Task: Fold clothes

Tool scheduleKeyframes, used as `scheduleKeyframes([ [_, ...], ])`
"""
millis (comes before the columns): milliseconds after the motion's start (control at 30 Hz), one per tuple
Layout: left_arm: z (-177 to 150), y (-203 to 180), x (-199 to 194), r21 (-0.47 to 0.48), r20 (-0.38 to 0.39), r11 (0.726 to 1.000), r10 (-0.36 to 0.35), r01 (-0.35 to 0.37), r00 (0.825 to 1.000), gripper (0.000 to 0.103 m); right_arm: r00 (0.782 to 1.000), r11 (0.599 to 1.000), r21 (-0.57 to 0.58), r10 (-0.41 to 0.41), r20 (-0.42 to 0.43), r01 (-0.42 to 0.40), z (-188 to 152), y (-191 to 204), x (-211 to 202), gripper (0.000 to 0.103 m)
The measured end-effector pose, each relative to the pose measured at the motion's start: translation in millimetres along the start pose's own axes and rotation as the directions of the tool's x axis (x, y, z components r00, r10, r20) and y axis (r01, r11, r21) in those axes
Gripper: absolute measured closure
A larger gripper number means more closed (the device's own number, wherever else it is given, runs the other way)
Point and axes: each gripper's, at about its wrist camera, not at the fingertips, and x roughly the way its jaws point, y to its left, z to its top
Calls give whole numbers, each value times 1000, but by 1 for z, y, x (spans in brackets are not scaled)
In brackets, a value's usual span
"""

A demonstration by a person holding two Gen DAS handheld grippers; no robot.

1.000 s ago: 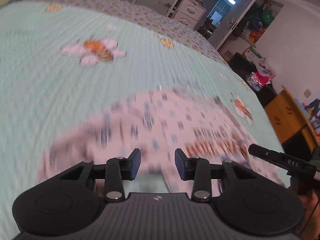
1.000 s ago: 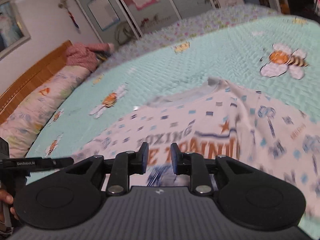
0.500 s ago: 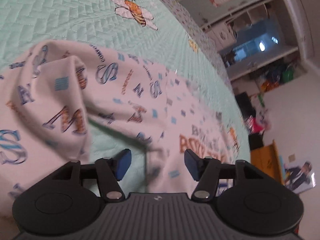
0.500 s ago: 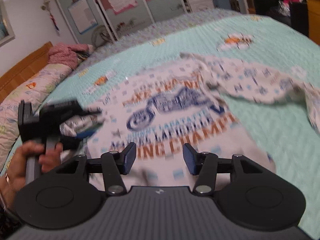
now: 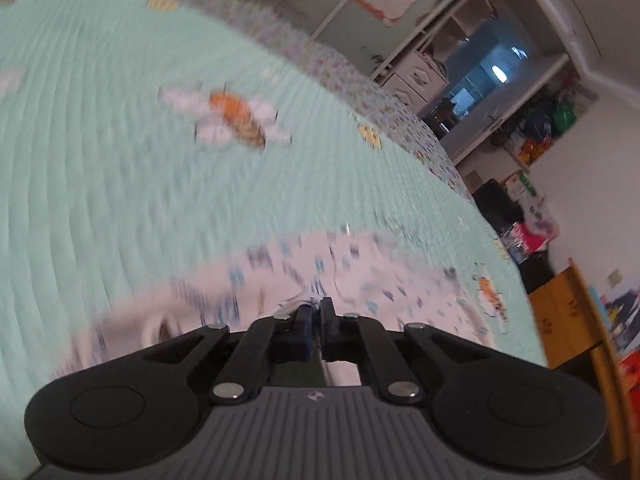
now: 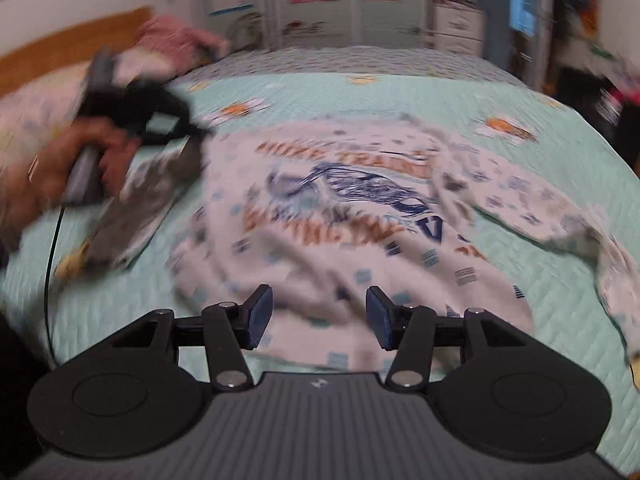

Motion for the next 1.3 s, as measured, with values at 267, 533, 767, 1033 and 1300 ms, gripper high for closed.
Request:
scheduleKeyframes([
  [267, 22, 12, 44, 52, -116, 994, 99, -94, 988, 98, 997, 974, -215, 72, -14, -74, -6, 46, 19, 49],
  [533, -43, 21, -35, 123, -154, 989, -64, 84, 986, 66, 996, 982, -168, 75, -58, -84, -10, 34, 27, 49],
  [767, -126, -28, -115, 657, -122, 746, -39, 110, 992, 49, 996, 996, 27, 83, -42, -82, -8, 7, 15, 49],
  [1033, -151, -38, -102, 827, -31, 562, 60, -8, 998, 49, 997, 995, 55, 79, -22, -78, -11, 6, -4, 43],
  [1300, -175, -58, -82, 926, 13, 374, 87, -45, 996, 49, 999, 995, 95, 41, -27, -38, -19, -8, -15, 41],
])
